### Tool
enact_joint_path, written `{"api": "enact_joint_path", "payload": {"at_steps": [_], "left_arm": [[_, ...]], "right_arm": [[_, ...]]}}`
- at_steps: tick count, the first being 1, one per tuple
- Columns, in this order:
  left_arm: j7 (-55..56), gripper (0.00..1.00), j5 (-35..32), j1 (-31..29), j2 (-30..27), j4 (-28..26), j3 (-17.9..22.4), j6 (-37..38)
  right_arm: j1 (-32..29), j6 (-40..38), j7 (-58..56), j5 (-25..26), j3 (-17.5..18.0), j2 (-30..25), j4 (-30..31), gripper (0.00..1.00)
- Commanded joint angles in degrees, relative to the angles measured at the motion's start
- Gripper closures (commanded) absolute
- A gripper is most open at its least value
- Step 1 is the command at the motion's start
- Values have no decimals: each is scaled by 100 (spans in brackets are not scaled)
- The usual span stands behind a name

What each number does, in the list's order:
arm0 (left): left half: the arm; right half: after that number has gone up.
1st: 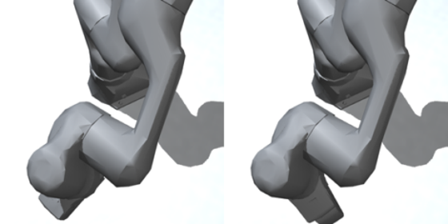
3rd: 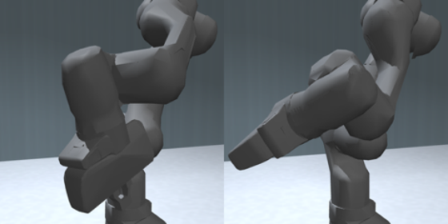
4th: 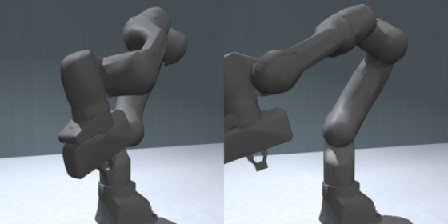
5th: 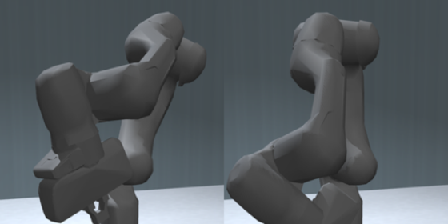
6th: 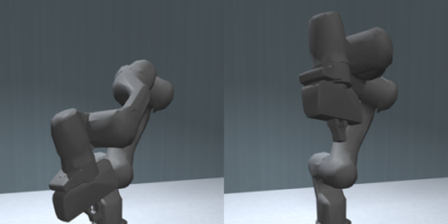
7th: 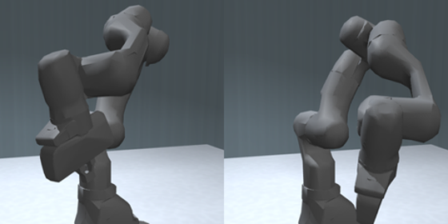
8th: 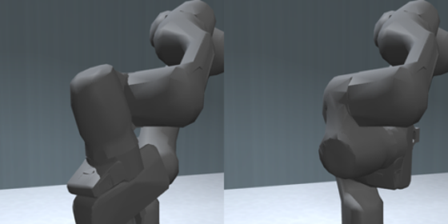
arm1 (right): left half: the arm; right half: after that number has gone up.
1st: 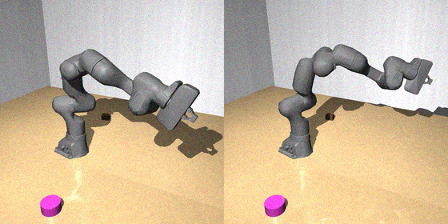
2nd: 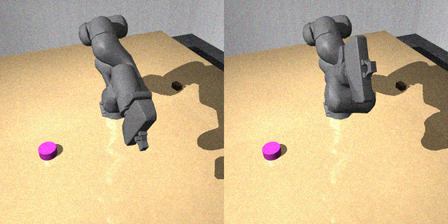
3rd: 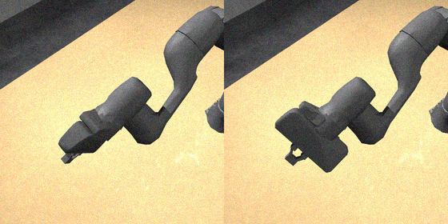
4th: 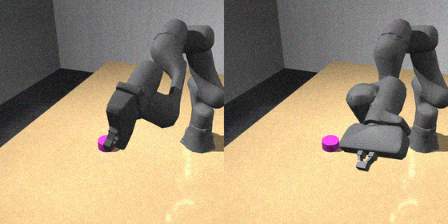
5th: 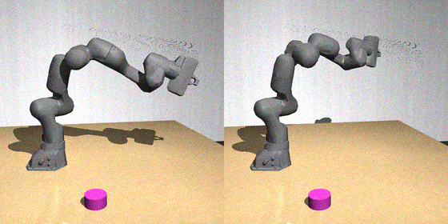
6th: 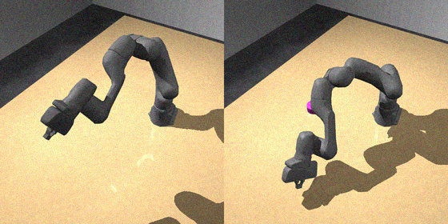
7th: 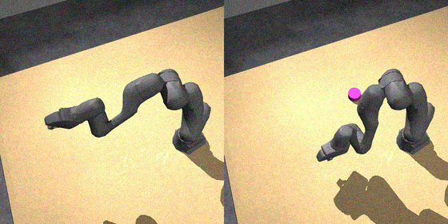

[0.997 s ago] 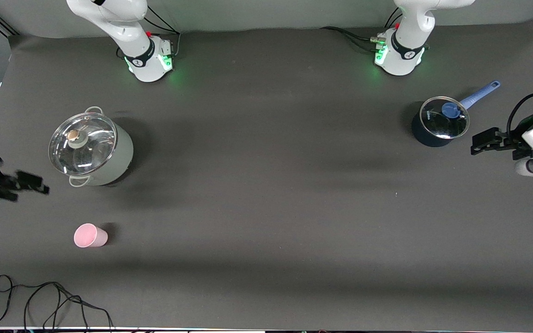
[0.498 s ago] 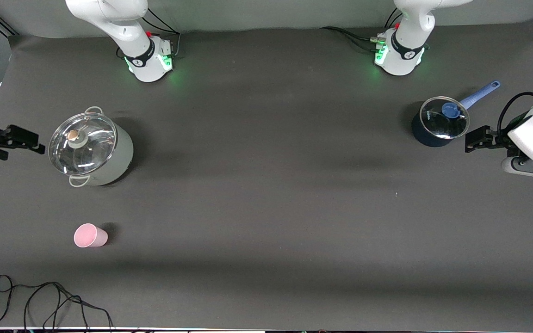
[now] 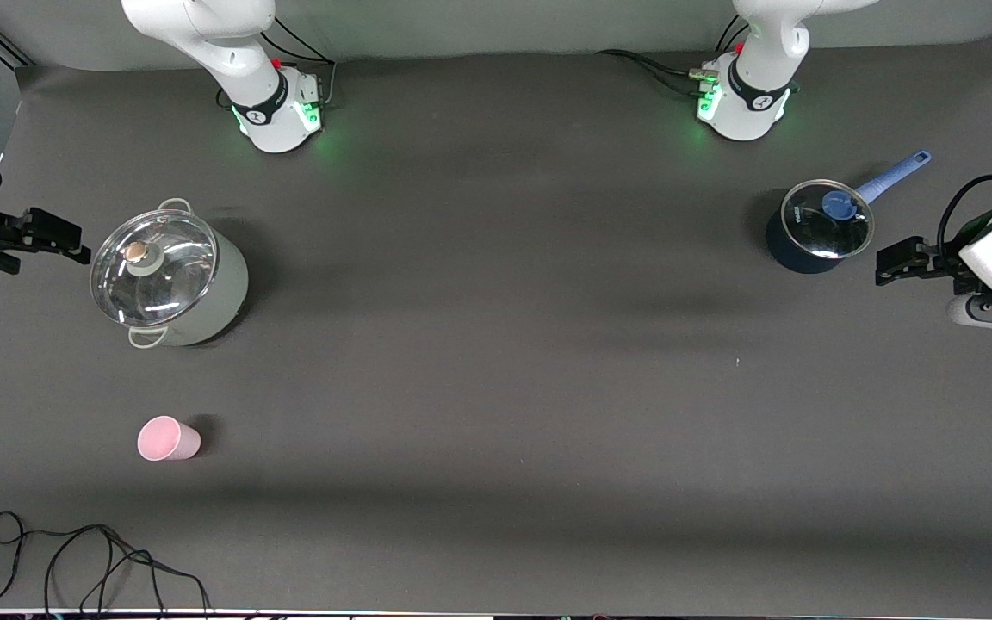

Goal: Transfer pink cup from left to right arm

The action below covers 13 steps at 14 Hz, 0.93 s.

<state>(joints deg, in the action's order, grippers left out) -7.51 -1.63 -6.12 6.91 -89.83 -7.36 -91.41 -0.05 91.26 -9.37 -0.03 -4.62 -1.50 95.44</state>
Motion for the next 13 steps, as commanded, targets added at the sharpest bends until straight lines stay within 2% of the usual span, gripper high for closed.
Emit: {"api": "enact_joint_path", "payload": {"at_steps": [1, 5, 13], "left_arm": [[-5, 0, -13, -21, -76, -114, -20, -96], [-5, 0, -13, -30, -67, -114, -20, -96], [-14, 0, -13, -3, -67, -114, -38, -52]], "right_arm": [[49, 120, 303, 108, -3, -193, 221, 0], [40, 331, 760, 64, 67, -105, 168, 0], [40, 305, 902, 29, 76, -78, 62, 0]]}}
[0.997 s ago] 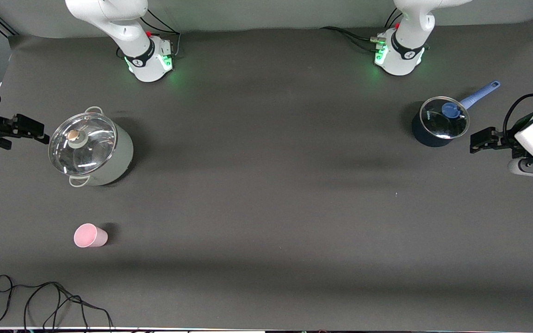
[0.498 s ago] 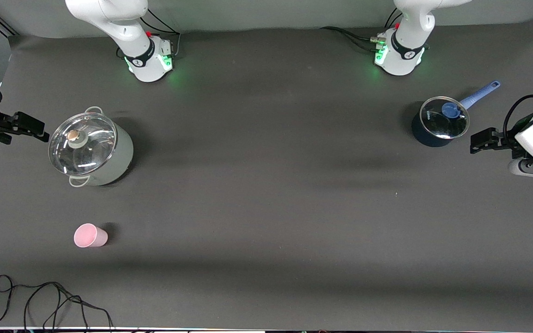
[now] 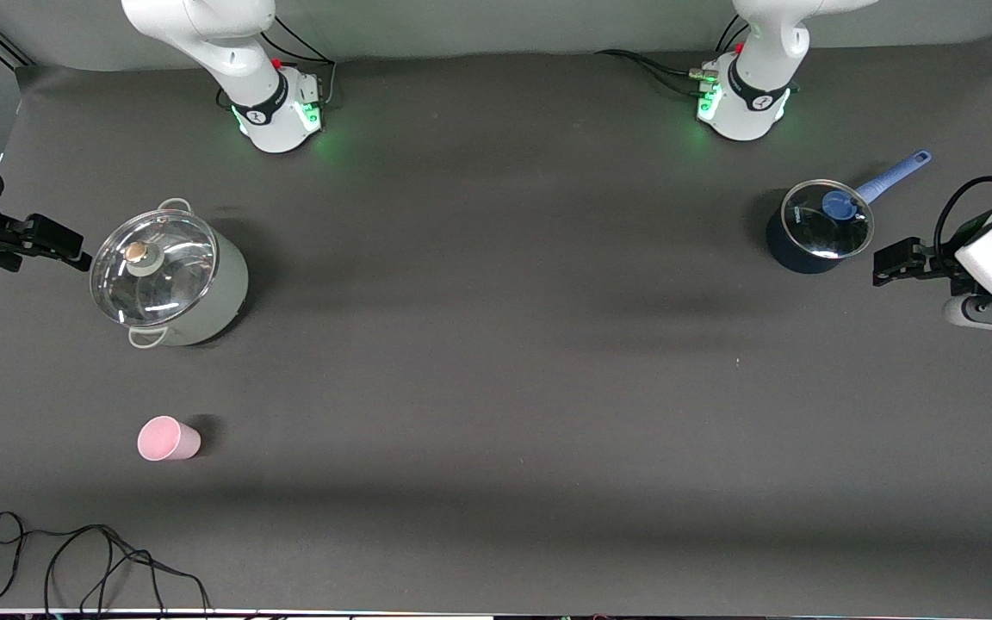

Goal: Transfer pink cup from left to right arm

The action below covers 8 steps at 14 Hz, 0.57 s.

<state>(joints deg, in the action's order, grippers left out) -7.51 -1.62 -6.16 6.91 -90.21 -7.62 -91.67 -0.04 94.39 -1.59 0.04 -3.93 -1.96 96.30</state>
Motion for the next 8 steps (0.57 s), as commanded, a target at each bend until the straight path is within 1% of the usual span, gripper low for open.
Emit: {"api": "enact_joint_path", "payload": {"at_steps": [1, 3, 4, 6, 7, 8], "left_arm": [[-14, 0, -14, -8, -76, -67, -12, -9], [-5, 0, -14, 97, -76, -67, 6, 17], [-5, 0, -14, 237, -76, -67, 93, 18], [-14, 0, -14, 736, -76, -67, 645, 9], [-23, 0, -14, 791, -76, -67, 735, 9], [-23, 0, -14, 766, -76, -67, 736, 0]], "right_arm": [[48, -43, 106, 22, 6, -41, -23, 0], [39, -61, 97, 22, 6, -50, -15, 0], [39, -61, 88, 22, 6, -50, -15, 0], [39, -113, 80, 22, 6, -41, -15, 0], [39, -253, 19, 22, 6, -50, -15, 0], [39, -394, -234, 22, -2, -50, -23, 0]]}}
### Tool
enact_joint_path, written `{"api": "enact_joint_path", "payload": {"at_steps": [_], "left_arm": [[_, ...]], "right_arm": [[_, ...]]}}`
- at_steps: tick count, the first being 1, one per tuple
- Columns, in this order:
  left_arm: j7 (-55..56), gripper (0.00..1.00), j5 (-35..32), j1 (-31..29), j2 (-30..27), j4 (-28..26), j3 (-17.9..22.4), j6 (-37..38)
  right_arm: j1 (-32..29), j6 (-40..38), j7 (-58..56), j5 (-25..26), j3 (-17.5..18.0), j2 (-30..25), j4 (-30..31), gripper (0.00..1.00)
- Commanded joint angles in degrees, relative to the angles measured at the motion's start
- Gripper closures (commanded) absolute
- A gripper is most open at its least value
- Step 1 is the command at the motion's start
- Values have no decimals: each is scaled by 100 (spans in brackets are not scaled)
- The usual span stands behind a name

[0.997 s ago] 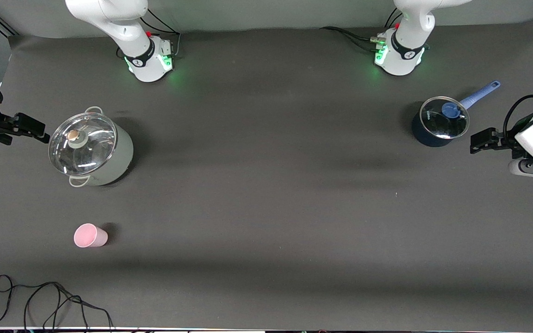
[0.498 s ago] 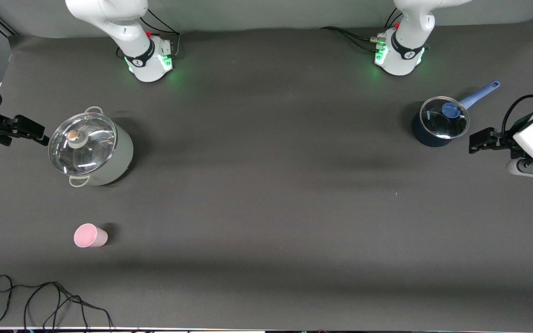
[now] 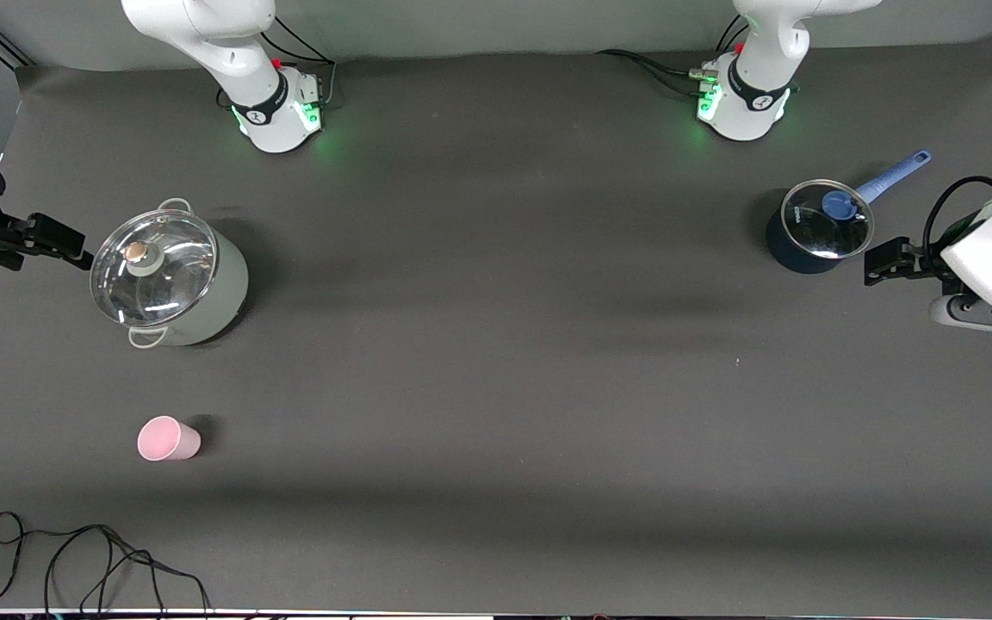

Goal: Transfer pink cup from left to right arm

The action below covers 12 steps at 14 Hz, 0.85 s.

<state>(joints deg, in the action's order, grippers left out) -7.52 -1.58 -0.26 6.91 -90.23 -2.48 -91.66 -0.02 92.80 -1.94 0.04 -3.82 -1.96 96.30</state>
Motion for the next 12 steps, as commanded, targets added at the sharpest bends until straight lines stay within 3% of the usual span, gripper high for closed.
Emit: {"api": "enact_joint_path", "payload": {"at_steps": [1, 12], "left_arm": [[-22, 0, -9, 176, -76, -65, 222, -10], [-39, 0, -9, 167, -67, -65, 222, -36]], "right_arm": [[38, -305, -480, 22, -13, -50, -32, 0], [38, -385, -554, 31, -22, -32, -94, 0]]}}
